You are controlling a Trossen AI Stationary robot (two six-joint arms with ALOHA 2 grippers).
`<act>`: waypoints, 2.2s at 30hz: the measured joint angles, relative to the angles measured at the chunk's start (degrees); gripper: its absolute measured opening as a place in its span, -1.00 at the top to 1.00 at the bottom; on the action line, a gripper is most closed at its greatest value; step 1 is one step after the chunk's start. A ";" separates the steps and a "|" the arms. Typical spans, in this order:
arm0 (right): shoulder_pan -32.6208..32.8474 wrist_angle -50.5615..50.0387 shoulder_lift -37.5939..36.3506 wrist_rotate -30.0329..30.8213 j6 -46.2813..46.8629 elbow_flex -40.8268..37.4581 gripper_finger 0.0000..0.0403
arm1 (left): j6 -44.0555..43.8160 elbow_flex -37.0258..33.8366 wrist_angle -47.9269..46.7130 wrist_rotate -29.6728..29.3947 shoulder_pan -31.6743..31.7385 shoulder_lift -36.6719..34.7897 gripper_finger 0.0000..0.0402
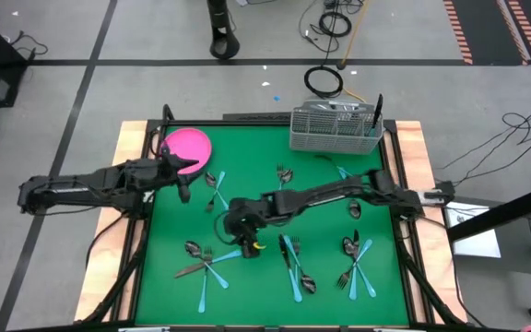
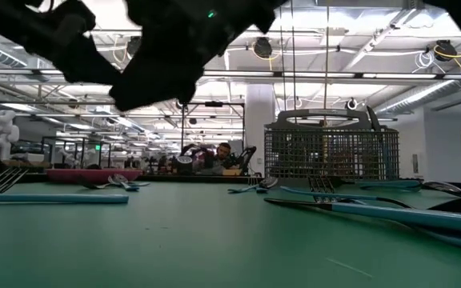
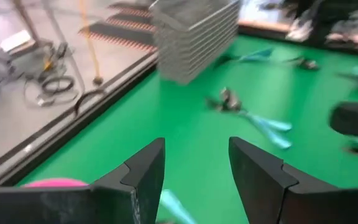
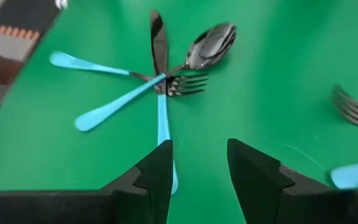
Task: Sort silverware
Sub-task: Put the blue table knife into the gray silverware basket
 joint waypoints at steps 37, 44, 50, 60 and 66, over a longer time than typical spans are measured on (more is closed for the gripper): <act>5.20 8.77 19.36 5.02 2.81 13.79 0.31 | -2.59 0.00 -0.89 13.84 2.31 0.15 0.10; 4.90 7.58 19.36 5.14 3.26 13.81 0.65 | -2.61 0.00 -0.46 13.87 2.31 0.15 0.10; 4.48 4.28 19.26 5.84 1.92 13.94 0.95 | -2.59 0.00 -0.39 13.87 2.29 0.15 0.10; 4.28 1.89 17.27 8.39 -0.94 13.68 0.98 | -2.56 0.00 0.06 13.88 2.31 0.15 0.10; 4.27 -1.49 14.71 12.81 -3.21 13.55 0.99 | -2.52 0.00 0.29 13.88 2.31 0.15 0.10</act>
